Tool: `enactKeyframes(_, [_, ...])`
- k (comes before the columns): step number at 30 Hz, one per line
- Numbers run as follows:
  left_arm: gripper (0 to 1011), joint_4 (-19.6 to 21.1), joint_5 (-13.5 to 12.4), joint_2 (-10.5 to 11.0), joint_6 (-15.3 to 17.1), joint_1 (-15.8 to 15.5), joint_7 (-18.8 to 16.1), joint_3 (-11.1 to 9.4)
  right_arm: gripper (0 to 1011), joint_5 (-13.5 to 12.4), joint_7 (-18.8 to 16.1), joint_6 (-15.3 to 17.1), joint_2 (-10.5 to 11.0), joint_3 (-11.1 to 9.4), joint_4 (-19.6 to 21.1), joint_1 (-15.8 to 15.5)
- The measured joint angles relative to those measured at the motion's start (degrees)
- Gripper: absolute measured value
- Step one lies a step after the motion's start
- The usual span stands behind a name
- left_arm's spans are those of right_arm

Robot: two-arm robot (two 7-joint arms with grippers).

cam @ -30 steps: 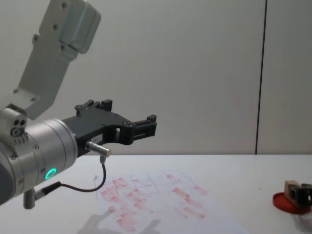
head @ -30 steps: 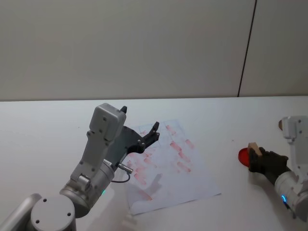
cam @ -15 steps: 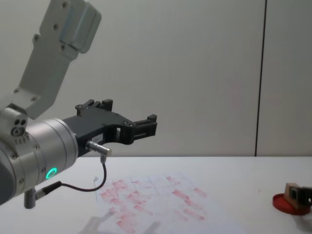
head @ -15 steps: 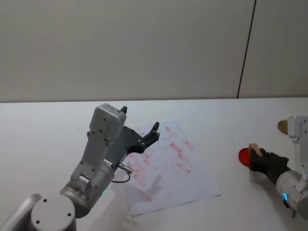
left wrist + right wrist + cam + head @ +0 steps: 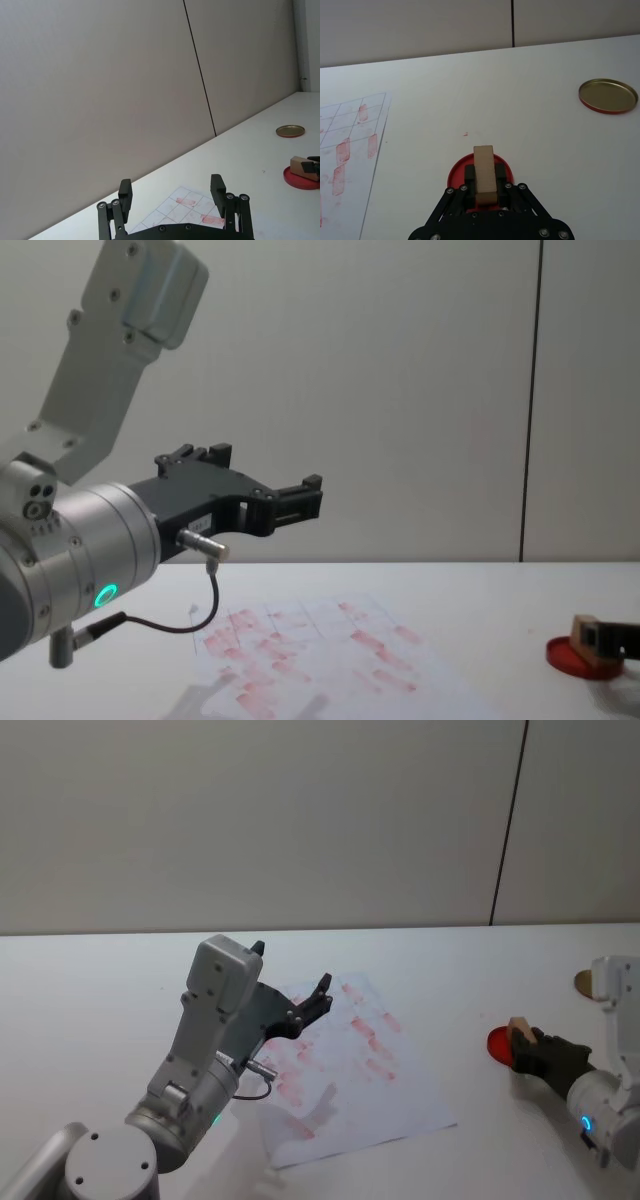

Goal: Use the one hand to pick up the stamp and affix it onto the A4 paper.

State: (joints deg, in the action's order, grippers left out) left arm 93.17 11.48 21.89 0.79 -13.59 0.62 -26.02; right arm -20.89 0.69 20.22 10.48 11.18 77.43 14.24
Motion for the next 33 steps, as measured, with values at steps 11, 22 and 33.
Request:
enactKeyframes(11, [993,0.0,0.0,0.0,0.0,0.0,0.0,0.0,216,3.8,-1.1,1.0,0.0,0.8,5.1,0.2])
enactKeyframes(22, [993,0.0,0.0,0.0,0.0,0.0,0.0,0.0,216,9.3,-3.9,3.3,-0.5,2.4,11.5,1.2])
enactKeyframes(33, [993,0.0,0.0,0.0,0.0,0.0,0.0,0.0,216,12.6,-8.2,5.9,-2.2,4.8,11.0,2.4])
